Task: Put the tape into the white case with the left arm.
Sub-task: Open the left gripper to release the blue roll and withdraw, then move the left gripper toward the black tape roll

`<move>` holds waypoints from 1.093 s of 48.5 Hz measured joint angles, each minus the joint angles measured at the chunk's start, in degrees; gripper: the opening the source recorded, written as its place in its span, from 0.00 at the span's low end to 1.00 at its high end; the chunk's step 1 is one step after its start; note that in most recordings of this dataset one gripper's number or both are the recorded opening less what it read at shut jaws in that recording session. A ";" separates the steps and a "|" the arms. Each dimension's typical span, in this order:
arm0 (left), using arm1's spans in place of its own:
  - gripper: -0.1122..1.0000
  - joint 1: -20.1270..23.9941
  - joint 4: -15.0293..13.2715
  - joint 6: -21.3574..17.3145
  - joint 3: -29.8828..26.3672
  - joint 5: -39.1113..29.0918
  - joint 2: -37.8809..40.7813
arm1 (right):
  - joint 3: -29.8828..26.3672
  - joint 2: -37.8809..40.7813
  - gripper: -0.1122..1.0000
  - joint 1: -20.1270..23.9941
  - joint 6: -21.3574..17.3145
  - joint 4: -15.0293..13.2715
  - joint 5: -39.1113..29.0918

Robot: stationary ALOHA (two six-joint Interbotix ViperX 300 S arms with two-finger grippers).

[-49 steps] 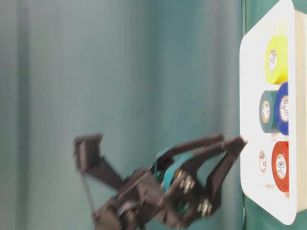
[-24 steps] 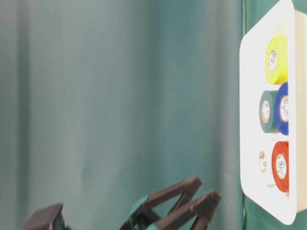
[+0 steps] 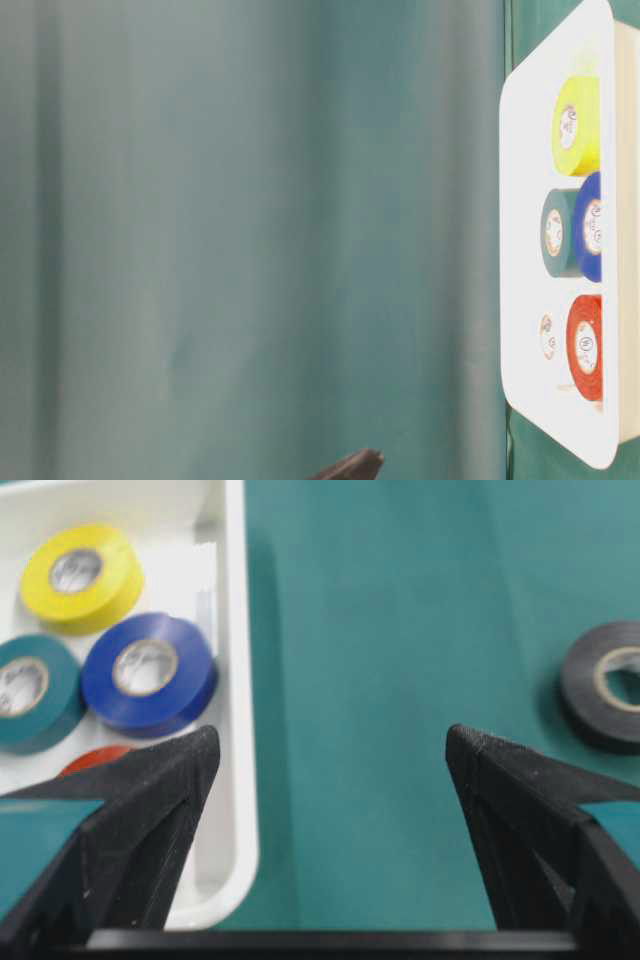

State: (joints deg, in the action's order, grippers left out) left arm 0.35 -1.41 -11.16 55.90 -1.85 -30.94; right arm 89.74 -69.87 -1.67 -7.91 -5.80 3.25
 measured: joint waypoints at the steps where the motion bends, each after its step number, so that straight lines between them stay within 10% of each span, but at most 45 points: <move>1: 0.96 -0.18 0.00 0.00 0.00 0.18 -0.26 | 0.00 0.00 0.02 0.00 0.00 0.00 0.00; 53: 0.96 -10.55 -0.09 6.50 -5.19 -0.97 12.57 | 0.00 0.00 0.02 0.00 0.09 0.00 0.00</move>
State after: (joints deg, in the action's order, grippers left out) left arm -10.20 -1.49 -4.66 50.71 -2.81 -18.37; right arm 89.74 -69.87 -1.67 -7.82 -5.80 3.25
